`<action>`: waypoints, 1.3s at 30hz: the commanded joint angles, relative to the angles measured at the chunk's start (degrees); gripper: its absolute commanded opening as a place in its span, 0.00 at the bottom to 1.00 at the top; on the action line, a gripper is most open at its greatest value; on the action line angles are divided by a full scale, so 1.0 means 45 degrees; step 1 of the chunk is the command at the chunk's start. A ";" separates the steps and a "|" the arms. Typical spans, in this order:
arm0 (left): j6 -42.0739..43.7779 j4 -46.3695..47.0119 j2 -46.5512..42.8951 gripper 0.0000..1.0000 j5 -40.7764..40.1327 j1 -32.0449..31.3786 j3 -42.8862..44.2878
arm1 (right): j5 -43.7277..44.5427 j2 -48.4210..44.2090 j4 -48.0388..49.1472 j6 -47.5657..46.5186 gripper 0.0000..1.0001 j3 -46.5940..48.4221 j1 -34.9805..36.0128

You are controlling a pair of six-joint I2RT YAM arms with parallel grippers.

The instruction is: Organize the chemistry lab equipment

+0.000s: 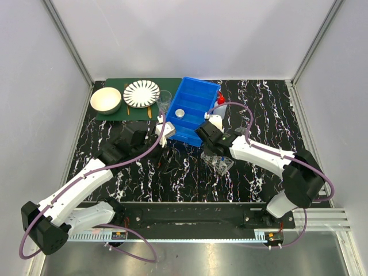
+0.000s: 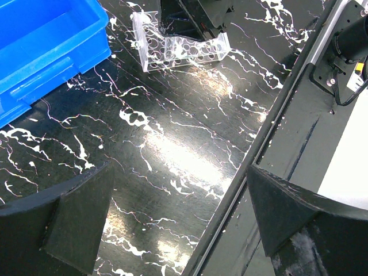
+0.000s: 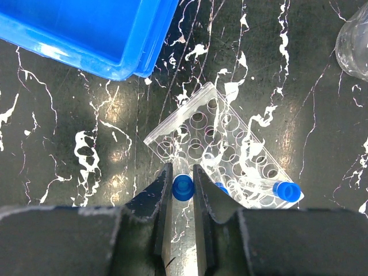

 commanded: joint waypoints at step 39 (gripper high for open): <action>-0.0089 0.0293 -0.0067 0.99 -0.0090 -0.0062 0.0049 | 0.1479 -0.0019 0.1600 0.0110 0.00 -0.1003 0.0194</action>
